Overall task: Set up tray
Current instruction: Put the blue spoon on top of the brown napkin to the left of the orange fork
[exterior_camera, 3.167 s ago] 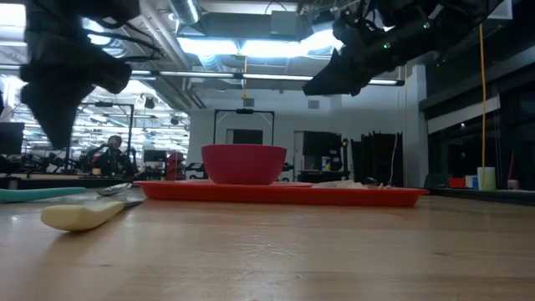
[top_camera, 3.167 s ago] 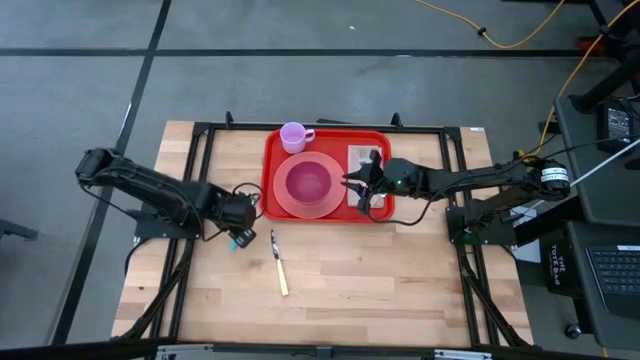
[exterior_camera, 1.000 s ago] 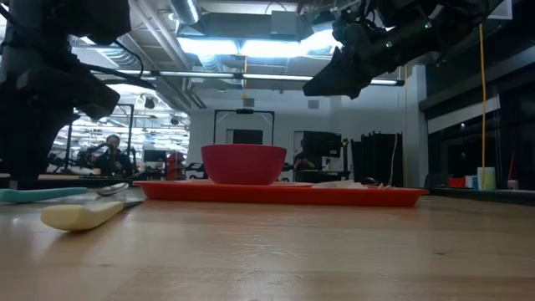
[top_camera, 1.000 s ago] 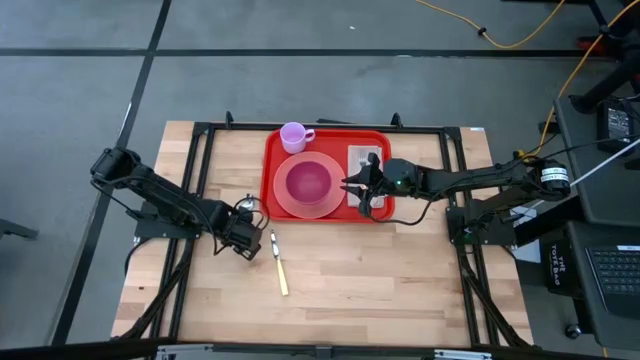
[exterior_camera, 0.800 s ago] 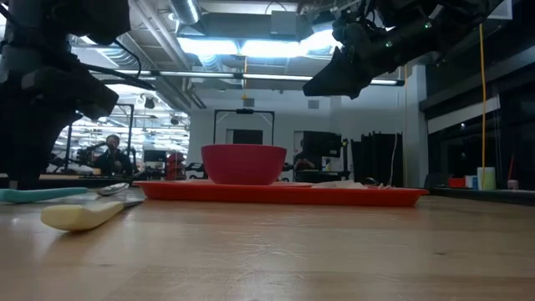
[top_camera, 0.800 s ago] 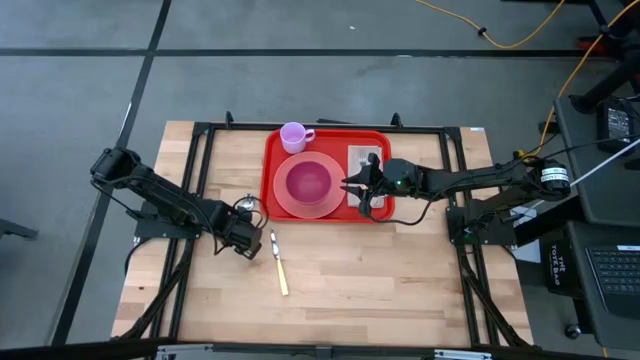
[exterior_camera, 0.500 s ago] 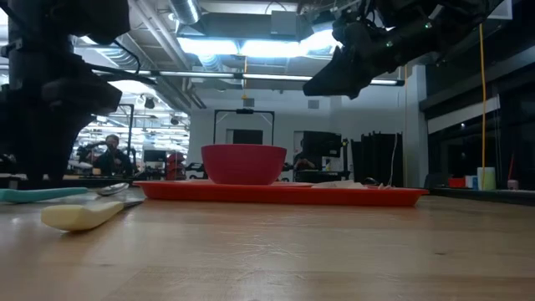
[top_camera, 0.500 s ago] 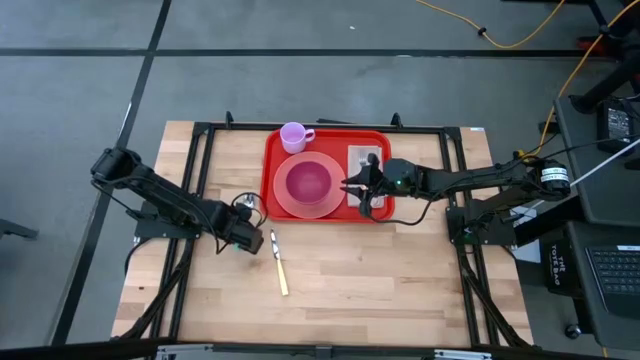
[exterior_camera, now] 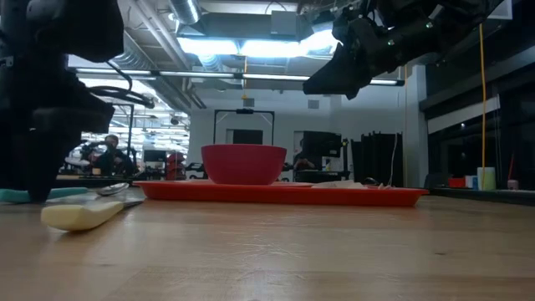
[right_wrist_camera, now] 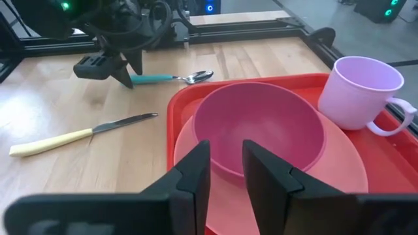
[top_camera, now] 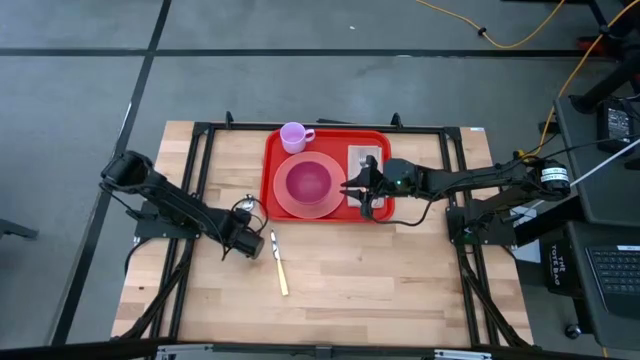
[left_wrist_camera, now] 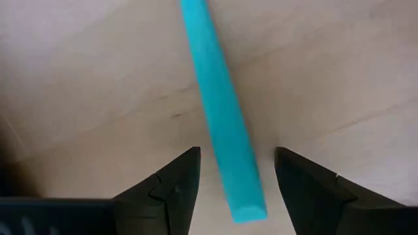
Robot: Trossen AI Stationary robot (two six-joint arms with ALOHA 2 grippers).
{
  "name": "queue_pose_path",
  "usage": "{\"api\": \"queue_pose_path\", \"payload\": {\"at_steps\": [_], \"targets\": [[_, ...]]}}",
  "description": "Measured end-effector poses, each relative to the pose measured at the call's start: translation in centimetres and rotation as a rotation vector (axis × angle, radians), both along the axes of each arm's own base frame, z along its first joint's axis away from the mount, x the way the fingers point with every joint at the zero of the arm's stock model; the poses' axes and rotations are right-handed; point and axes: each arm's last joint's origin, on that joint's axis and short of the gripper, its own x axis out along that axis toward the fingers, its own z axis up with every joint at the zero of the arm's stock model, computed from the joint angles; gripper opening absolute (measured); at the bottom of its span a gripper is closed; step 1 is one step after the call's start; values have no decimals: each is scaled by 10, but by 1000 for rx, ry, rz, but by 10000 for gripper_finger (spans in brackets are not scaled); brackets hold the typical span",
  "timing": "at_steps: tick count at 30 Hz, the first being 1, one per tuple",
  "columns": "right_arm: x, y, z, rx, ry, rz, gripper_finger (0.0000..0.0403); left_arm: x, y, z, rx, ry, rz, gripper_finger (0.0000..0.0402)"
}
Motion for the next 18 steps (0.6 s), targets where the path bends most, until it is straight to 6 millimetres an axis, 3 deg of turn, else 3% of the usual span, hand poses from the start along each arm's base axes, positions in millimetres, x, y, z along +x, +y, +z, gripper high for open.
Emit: {"api": "queue_pose_path", "payload": {"at_steps": [9,18], "targets": [[0,0,0,0,-1,0,94,5,-4,-7,-22,11,-3,183],[0,0,0,0,-1,1,94,3,-8,-8,20,8,-104,103]]}}
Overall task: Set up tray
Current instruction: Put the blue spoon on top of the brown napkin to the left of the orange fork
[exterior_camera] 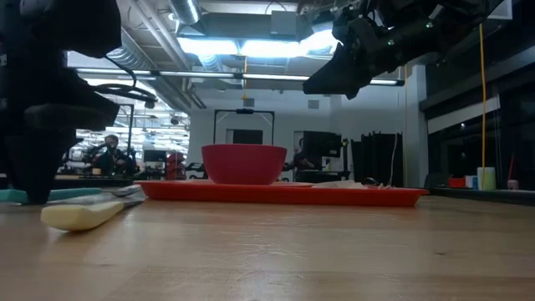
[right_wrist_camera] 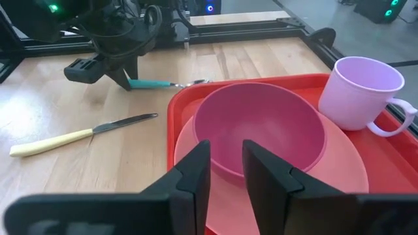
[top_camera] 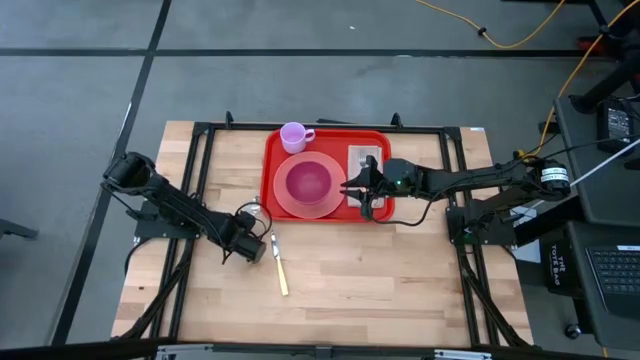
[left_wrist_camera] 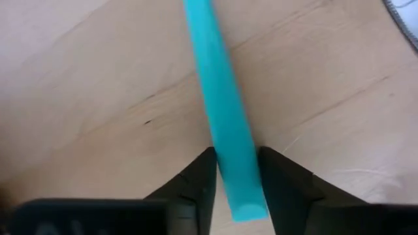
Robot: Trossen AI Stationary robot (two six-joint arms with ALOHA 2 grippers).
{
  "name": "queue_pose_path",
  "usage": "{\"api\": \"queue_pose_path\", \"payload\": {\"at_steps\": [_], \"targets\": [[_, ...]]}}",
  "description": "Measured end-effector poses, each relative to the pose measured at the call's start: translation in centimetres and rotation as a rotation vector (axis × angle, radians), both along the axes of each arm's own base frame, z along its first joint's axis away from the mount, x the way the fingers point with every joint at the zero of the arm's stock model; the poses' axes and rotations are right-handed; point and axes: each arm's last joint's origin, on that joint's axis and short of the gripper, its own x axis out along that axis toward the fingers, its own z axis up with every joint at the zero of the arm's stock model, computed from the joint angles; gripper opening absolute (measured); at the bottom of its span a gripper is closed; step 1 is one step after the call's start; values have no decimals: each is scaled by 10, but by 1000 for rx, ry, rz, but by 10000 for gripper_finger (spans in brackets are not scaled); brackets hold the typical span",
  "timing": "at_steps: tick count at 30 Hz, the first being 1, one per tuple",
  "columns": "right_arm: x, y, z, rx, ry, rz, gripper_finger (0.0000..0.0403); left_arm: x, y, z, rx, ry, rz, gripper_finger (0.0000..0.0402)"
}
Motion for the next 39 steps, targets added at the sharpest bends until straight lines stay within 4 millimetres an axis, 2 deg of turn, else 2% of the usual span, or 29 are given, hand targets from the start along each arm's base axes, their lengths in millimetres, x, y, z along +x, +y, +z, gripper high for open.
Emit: {"api": "queue_pose_path", "payload": {"at_steps": [5,21,29,39], "targets": [[0,0,0,0,0,0,94,-3,-4,0,23,7,-32,68],[0,0,0,0,0,0,94,-28,-4,13,126,75,73,67],[0,0,0,0,-1,0,94,-28,-9,22,232,-108,9,67],[0,0,0,0,0,0,94,-29,-11,44,330,-377,-62,67]]}}
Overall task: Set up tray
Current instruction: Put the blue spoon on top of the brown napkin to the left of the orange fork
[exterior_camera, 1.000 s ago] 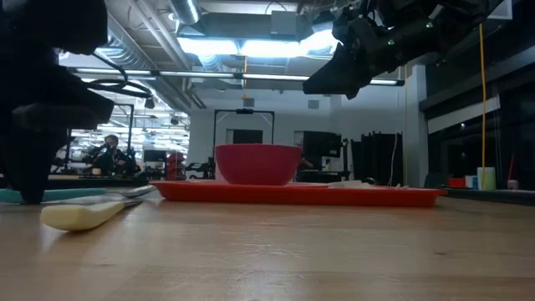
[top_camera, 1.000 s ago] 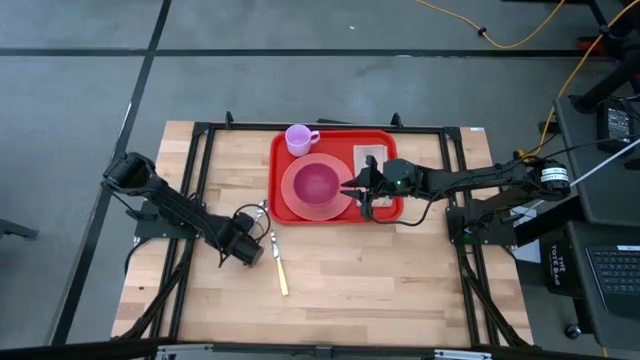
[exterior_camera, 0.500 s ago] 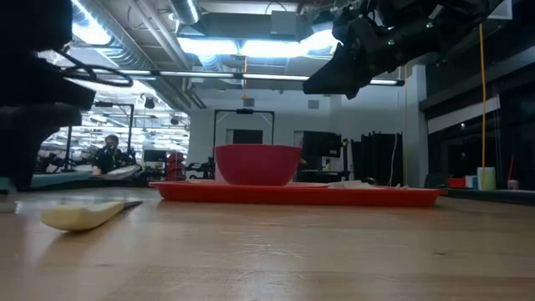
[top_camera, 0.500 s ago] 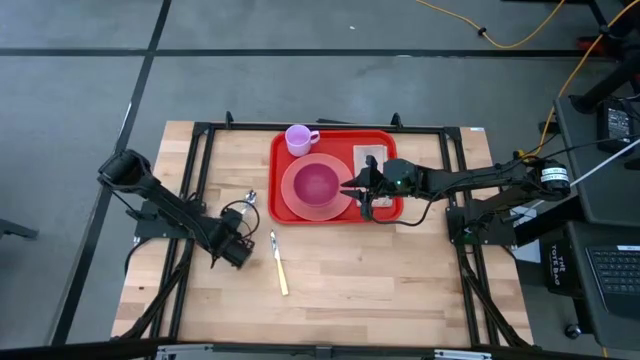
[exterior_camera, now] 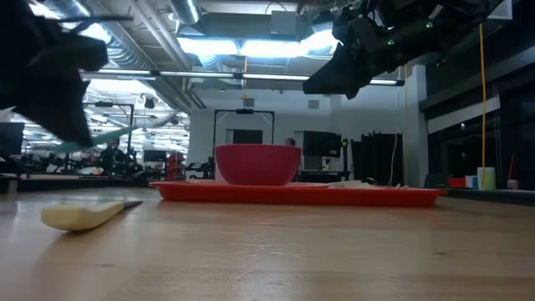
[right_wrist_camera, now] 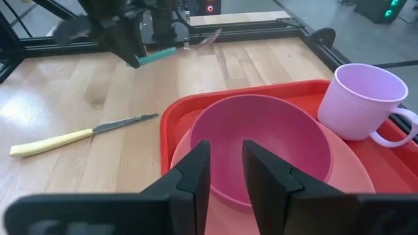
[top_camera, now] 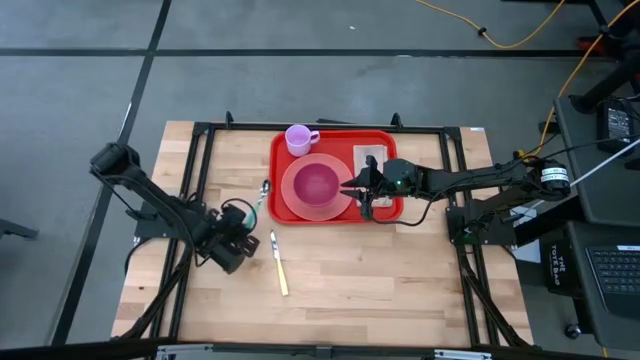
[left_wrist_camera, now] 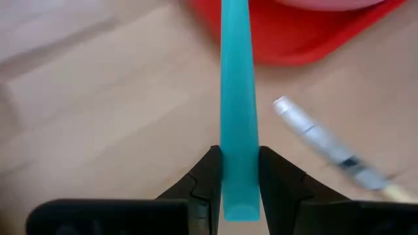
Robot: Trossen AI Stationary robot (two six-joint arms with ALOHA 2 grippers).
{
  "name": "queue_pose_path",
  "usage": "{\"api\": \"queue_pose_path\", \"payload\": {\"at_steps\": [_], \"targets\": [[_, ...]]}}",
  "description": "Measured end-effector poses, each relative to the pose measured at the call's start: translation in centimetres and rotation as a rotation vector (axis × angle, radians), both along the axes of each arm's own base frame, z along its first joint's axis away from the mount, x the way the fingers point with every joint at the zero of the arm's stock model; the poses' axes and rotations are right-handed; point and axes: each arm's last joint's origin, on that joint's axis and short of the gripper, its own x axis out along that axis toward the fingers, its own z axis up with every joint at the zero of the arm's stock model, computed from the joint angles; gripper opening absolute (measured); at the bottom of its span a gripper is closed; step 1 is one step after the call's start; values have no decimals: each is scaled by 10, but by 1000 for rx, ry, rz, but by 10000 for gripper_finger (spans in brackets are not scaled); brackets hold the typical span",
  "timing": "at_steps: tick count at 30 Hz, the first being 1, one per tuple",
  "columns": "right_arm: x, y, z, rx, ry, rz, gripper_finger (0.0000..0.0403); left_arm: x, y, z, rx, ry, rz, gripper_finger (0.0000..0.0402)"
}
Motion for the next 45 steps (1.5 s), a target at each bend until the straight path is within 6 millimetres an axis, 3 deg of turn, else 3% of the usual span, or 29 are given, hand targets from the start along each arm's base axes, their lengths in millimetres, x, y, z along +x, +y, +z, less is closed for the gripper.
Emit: {"api": "queue_pose_path", "payload": {"at_steps": [9,23,35,45], "targets": [[0,0,0,0,-3,0,94,25,2,15,103,-190,-168,67],[0,0,1,26,-12,-9,94,67,42,32,327,-273,-236,66],[2,0,6,18,-65,-8,94,76,59,42,533,-254,-198,65],[15,7,17,-52,-277,-83,94,81,61,56,726,-267,-122,64]]}}
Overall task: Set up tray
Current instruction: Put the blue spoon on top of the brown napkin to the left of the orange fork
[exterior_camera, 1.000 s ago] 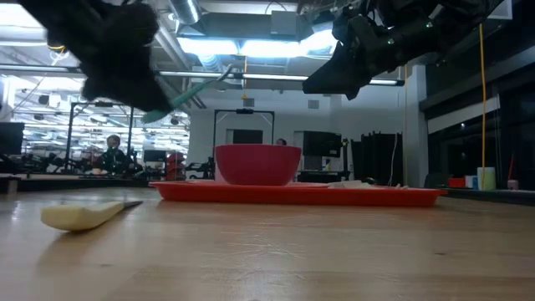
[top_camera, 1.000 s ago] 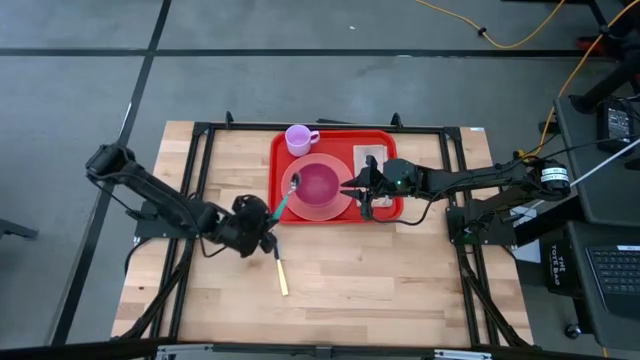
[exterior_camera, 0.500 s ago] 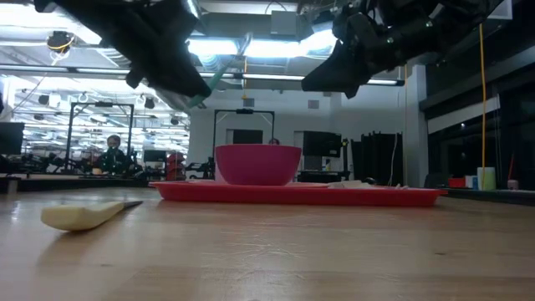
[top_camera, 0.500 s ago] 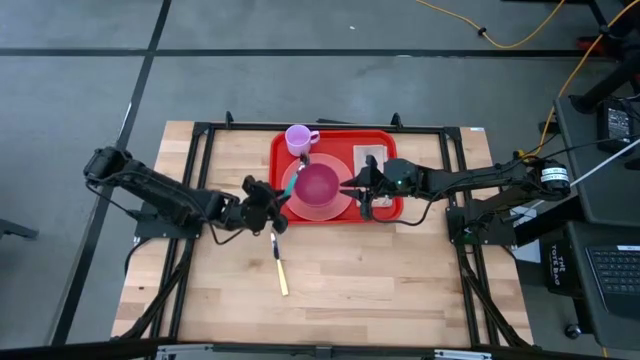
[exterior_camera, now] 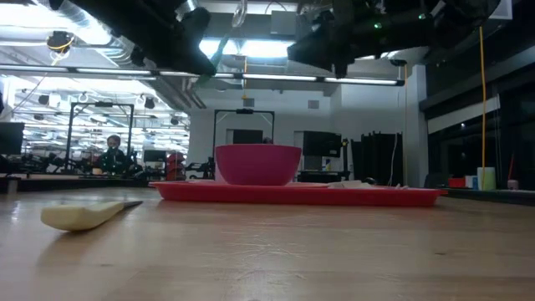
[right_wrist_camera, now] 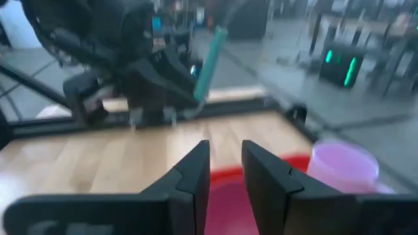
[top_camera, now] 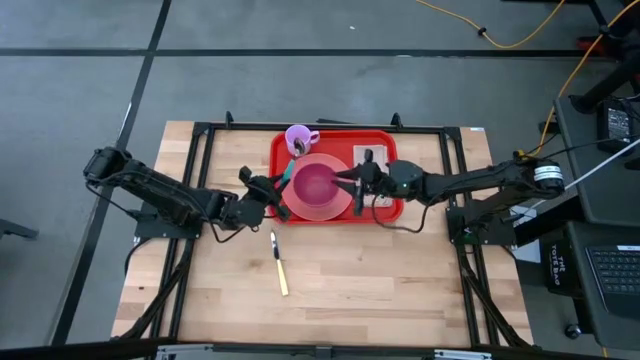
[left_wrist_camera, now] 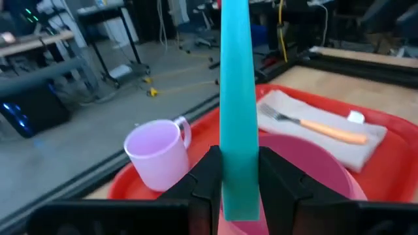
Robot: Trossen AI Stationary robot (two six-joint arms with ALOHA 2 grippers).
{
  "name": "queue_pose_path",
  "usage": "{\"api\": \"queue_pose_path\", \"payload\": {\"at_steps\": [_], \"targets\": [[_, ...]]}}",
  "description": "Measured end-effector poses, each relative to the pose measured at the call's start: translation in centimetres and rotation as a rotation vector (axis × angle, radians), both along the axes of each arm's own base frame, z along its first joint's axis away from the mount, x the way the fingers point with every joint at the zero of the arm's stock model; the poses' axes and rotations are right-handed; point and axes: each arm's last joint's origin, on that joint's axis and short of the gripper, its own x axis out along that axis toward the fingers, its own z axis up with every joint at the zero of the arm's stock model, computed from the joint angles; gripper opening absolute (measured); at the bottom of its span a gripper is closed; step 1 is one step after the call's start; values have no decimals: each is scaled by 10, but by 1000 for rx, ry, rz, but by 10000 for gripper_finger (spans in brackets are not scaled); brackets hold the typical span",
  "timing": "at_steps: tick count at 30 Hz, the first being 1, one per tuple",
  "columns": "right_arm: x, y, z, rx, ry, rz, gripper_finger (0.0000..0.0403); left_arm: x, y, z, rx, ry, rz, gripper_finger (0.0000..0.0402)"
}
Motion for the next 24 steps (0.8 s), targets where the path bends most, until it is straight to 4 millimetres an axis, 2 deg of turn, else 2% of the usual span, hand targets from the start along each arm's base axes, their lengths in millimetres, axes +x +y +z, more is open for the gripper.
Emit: {"api": "queue_pose_path", "payload": {"at_steps": [7,13,17,24], "targets": [[23,5,-13,-80,-191,5,94,6,5,0,40,15,19,64],[36,4,-27,-81,-256,5,94,13,12,-10,46,46,50,64],[53,3,-26,-83,-264,5,94,19,15,-14,67,58,53,64],[74,-1,-23,-84,-287,0,94,26,14,-9,134,61,28,64]]}}
